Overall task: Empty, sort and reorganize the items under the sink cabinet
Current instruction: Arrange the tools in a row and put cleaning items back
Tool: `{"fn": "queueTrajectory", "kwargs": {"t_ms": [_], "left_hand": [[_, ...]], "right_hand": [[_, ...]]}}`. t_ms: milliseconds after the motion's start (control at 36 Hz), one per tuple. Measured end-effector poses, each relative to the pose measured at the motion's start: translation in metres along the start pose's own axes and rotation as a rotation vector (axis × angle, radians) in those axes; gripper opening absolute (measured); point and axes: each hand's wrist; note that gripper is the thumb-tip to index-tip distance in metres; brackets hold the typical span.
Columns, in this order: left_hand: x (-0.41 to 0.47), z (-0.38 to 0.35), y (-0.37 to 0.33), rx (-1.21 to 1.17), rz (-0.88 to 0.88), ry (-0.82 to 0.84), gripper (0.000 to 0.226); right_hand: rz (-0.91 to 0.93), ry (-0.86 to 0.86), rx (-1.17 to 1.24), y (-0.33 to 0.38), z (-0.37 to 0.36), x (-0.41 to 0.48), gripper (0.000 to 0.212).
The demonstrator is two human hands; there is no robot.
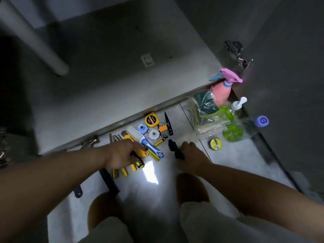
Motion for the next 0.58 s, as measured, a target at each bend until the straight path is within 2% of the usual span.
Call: {"fn": "queueTrajectory", "kwargs": {"t_ms": [111, 278, 306, 444, 583], "left_hand": [[0.022, -0.031, 0.005, 0.048, -0.09, -0.006, 0.064], [0.043, -0.05, 0.008, 0.236, -0.053, 0.029, 0.071], [0.046, -0.052, 0.009, 0.257, -0.048, 0.024, 0.072], [0.054, -0.058, 0.013, 0.325, -0.047, -0.006, 0.072], [0.054, -0.063, 0.018, 0.356, -0.08, -0.074, 0.072]], "right_hand": [[-0.056, -0.051, 0.027, 0.013, -0.008, 0.018, 0.039], [-0.119, -0.149, 0.118, -0.001, -0.019, 0.019, 0.017], [-0.153, -0.183, 0.17, -0.008, -0.02, 0.015, 0.012], [-0.404, -0.373, 0.451, -0.067, -0.021, -0.01, 0.017], [-0.668, -0.467, 0.571, -0.119, -0.021, -0.027, 0.014]]}}
Point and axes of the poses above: each hand's wrist, its own x-axis towards the middle knuckle, its own z-axis out of the back of the hand, y = z × x, and after that the axes turned 9 degrees about -z, right-handed
